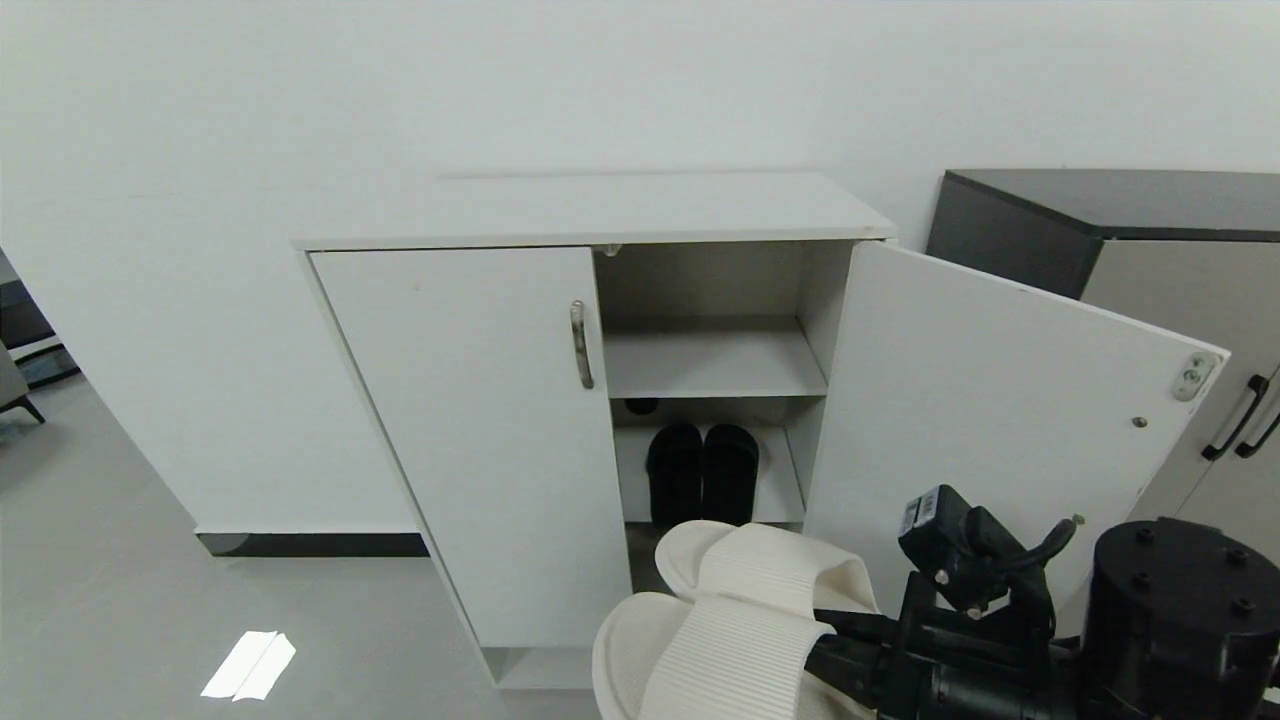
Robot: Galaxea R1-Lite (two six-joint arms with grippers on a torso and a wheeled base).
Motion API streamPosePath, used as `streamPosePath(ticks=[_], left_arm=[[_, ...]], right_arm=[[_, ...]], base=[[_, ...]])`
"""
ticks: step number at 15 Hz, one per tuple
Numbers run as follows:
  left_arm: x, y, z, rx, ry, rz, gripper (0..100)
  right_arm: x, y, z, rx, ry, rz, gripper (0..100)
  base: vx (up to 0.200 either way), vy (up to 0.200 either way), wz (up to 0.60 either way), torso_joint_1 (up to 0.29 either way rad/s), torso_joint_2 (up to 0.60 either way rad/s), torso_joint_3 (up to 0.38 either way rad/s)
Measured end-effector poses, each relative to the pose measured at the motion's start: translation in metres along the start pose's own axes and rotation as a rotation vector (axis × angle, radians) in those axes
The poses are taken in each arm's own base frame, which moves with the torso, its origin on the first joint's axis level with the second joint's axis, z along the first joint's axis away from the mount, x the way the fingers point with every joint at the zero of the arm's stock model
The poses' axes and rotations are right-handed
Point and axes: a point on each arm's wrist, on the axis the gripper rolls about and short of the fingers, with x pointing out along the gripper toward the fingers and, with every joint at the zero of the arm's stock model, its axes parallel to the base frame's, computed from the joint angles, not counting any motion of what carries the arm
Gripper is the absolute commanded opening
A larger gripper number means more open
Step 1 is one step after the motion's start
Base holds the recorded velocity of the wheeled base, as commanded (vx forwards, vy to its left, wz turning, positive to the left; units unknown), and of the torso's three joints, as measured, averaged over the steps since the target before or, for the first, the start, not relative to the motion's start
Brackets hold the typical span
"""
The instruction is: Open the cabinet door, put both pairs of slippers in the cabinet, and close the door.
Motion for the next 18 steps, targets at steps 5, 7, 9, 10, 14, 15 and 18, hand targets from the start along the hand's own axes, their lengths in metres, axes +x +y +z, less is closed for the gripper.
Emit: streamPosePath(ticks=[5,7,9,10,14,15,18], left_arm=[[0.000,0.000,0.000,0.001,0.000,0.000,0],[0.000,0.000,0.000,0.001,0.001,0.000,0],[0.000,0.000,0.000,0.001,0.000,0.000,0],[0.000,0.000,0.000,0.001,0.000,0.000,0],[0.000,0.000,0.000,0.001,0.000,0.000,0],[0.000,0.000,0.000,0.002,0.000,0.000,0],[0.000,0.000,0.000,0.006,0.000,-0.001,0]], right_arm=[[0.000,0.000,-0.002,0.001,0.005,0.000,0],[0.001,-0.001,-0.003,-0.002,-0.009,0.002,0],[0.002,-0.001,-0.004,-0.005,-0.026,0.004,0],[0.002,-0.001,-0.005,-0.007,-0.029,0.003,0],[-0.001,-0.002,-0.011,-0.112,-0.020,-0.009,0],[0.001,-0.002,-0.009,-0.102,-0.025,-0.022,0],[0.024,-0.009,0.008,-0.008,0.058,-0.258,0]], base=[[0.000,0.000,0.00,-0.132,0.45,0.314],[0.000,0.000,0.00,-0.058,0.24,0.183],[0.000,0.000,0.00,-0.024,0.09,0.046],[0.000,0.000,0.00,0.000,0.00,0.000],[0.000,0.000,0.00,0.000,0.00,0.000],[0.000,0.000,0.00,0.000,0.00,0.000],[0.000,0.000,0.00,0.000,0.00,0.000]])
